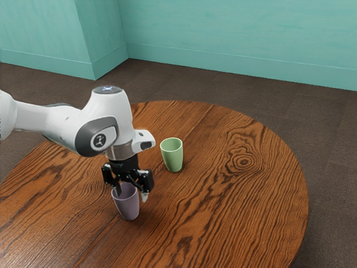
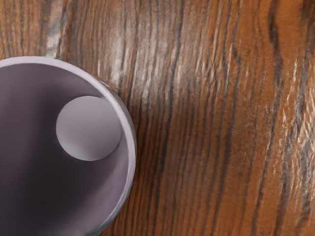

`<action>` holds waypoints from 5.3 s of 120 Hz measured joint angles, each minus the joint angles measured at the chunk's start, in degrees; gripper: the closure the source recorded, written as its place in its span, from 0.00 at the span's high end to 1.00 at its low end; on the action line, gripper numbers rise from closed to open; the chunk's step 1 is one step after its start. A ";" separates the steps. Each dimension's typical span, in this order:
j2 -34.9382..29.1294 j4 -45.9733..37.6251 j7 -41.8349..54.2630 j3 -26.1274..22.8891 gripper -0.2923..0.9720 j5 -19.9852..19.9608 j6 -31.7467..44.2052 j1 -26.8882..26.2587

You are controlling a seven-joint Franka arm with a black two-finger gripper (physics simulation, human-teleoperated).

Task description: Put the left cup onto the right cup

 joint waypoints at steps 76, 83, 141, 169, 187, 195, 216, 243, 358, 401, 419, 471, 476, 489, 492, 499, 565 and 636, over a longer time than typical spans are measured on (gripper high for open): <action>4.44 0.13 -1.55 0.00 0.69 -0.16 5.78 0.08; 4.64 0.13 -1.63 0.00 0.68 -0.17 6.07 -0.08; 5.70 -0.03 -2.04 0.13 0.48 -0.51 7.79 0.14; 5.66 -0.13 -2.13 0.18 0.25 -0.55 7.44 0.31; 5.66 -0.14 -2.30 0.21 0.19 -0.42 7.27 0.27; 5.66 -0.17 -2.49 0.28 0.16 -0.24 7.21 0.26; 5.66 -0.21 -3.03 0.32 0.15 0.05 6.95 0.55; 5.38 -0.21 -4.13 0.33 0.15 0.39 5.38 0.41; 16.60 34.01 -6.83 -0.66 0.16 7.28 -16.56 1.04; 25.42 47.49 -5.09 -1.23 0.16 5.23 -18.73 2.73; 27.88 51.43 -4.32 -1.32 0.16 3.52 -19.03 3.17; 32.85 57.55 -2.39 -1.38 0.16 0.90 -19.58 5.38; 33.48 58.29 -2.24 -1.40 0.16 0.87 -19.70 5.45; 34.85 59.96 -1.86 -1.41 0.16 0.82 -20.12 5.50; 35.12 60.31 -1.78 -1.41 0.16 0.82 -20.22 5.50; 35.73 61.10 -1.61 -1.41 0.16 0.81 -20.43 5.56; 40.72 67.25 -0.62 -1.30 0.15 0.83 -22.37 6.94; 42.59 69.31 -0.10 -1.43 0.15 0.23 -22.66 7.16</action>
